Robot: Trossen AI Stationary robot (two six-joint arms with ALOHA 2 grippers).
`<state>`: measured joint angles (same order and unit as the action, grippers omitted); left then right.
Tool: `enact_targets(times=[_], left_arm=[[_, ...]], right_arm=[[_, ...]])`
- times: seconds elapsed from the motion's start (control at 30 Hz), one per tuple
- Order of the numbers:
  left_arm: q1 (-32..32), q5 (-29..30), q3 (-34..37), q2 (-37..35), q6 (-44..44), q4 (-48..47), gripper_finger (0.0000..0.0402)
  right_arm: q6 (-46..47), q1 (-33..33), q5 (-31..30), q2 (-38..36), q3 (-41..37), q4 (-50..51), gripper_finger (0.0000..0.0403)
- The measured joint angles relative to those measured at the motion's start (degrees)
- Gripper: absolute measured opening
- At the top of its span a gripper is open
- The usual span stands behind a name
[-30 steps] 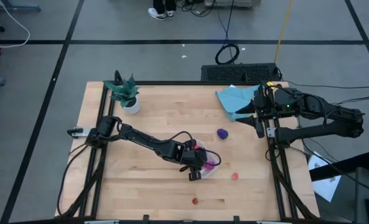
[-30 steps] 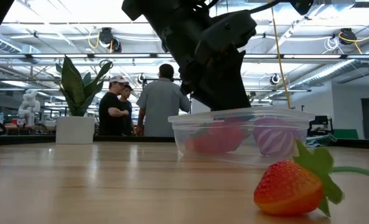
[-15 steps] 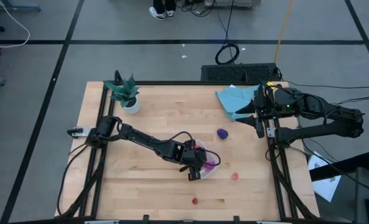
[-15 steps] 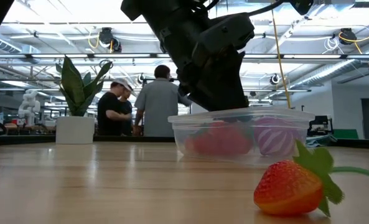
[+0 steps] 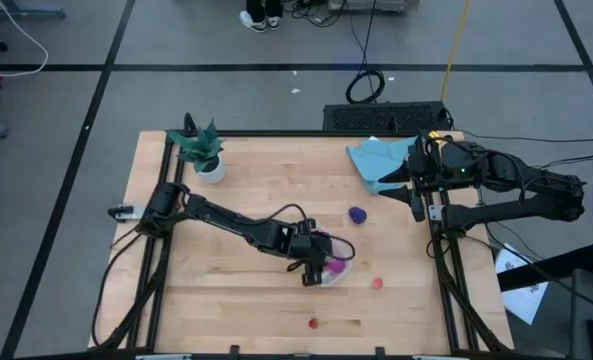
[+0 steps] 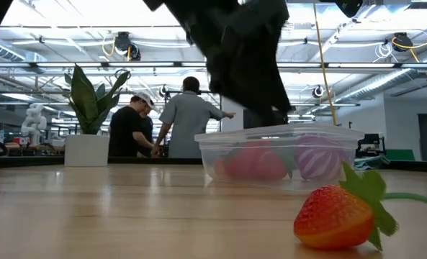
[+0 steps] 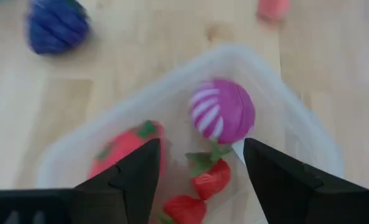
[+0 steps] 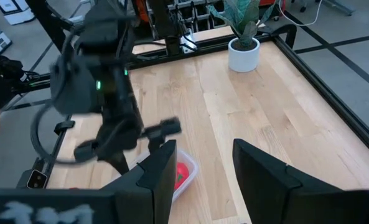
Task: Pick and placing Produce into tupperware
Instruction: Put the grapes into the transparent container
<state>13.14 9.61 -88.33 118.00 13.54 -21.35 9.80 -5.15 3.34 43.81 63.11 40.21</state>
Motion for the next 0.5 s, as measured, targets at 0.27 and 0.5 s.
enact_targets(times=[0.27,0.5], left_arm=[[-0.6,1.5,0.0,-12.1,-0.8,-9.1,0.0237],[1.6,10.8,0.0,-24.6,6.8,-25.2,0.0237]], right_arm=[[0.0,0.0,0.0,0.0,0.0,-0.1,0.0151],[0.0,0.0,0.0,0.0,0.0,-0.1,0.0151]])
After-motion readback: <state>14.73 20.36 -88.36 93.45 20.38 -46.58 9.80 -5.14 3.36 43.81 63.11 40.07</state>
